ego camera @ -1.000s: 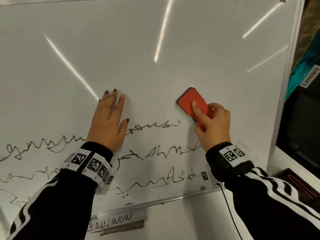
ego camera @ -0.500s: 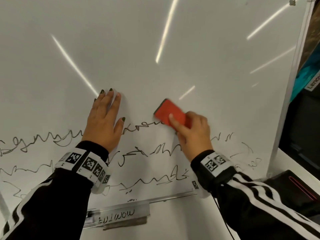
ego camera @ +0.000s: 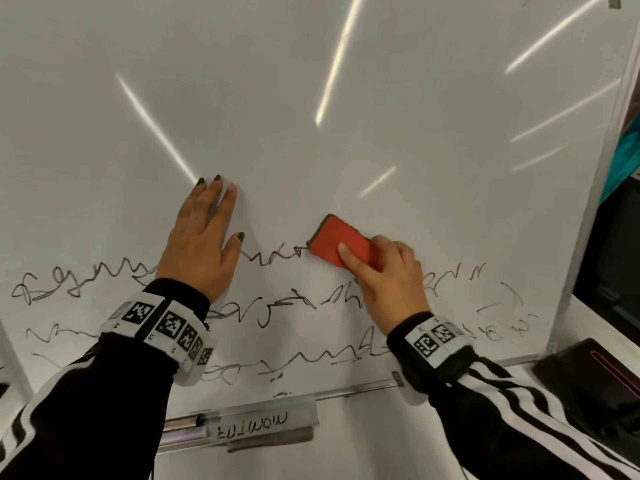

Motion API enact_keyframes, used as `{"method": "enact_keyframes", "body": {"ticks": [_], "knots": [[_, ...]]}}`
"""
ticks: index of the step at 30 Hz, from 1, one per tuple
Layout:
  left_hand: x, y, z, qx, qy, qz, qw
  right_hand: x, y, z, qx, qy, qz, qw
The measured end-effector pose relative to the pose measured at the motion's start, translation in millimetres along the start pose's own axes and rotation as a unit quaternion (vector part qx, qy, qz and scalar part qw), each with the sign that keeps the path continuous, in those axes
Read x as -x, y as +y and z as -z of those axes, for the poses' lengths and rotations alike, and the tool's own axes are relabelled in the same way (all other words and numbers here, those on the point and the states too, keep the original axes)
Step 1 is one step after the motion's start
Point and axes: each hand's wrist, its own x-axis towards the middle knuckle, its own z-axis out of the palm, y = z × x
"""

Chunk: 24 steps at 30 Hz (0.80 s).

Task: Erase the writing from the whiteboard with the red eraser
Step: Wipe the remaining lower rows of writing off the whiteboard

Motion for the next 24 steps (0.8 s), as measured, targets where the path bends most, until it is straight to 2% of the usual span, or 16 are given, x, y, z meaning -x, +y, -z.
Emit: {"method": "enact_keyframes", "body": {"ticks": [1,3,4,8,12,14,15,17,19,20,24], "knots": [[0,-3,1,0.000,0.001,-0.004,1.000,-2,11,5,-0.013,-0.006,-0.033,0.999],[0,-11,3,-0.003,0.003,-0.008,1.000,-8,33,15,-0.029,0.033,-0.123,0.991],[0,-15,4,-0.003,0.003,-0.008,1.000,-11,38,19,-0.033,0.053,-0.146,0.987],[4,-24,7,-0.005,0.008,-0.011,1.000,-14,5,12,-0.025,0.089,-0.132,0.987],[4,-31,7,-0.006,0.006,-0.016,1.000,-13,-29,-6,0.016,0.023,-0.025,0.999],[4,-34,9,-0.002,0.006,-0.017,1.000,-13,-21,2,0.021,0.011,-0.017,1.000],[5,-35,10,-0.001,0.007,-0.016,1.000,-10,-13,7,0.023,0.017,-0.034,0.999],[7,-40,11,-0.002,0.008,-0.013,1.000,-3,0,17,0.034,0.027,-0.114,0.992],[11,-47,13,-0.005,0.001,-0.014,1.000,-1,-8,17,0.061,0.024,-0.169,0.983],[13,-50,13,-0.006,-0.005,-0.016,1.000,-2,-19,13,0.068,0.019,-0.161,0.984],[16,-56,15,0.002,-0.007,-0.031,0.999,-11,-72,-17,0.067,-0.022,-0.024,0.997]]}}
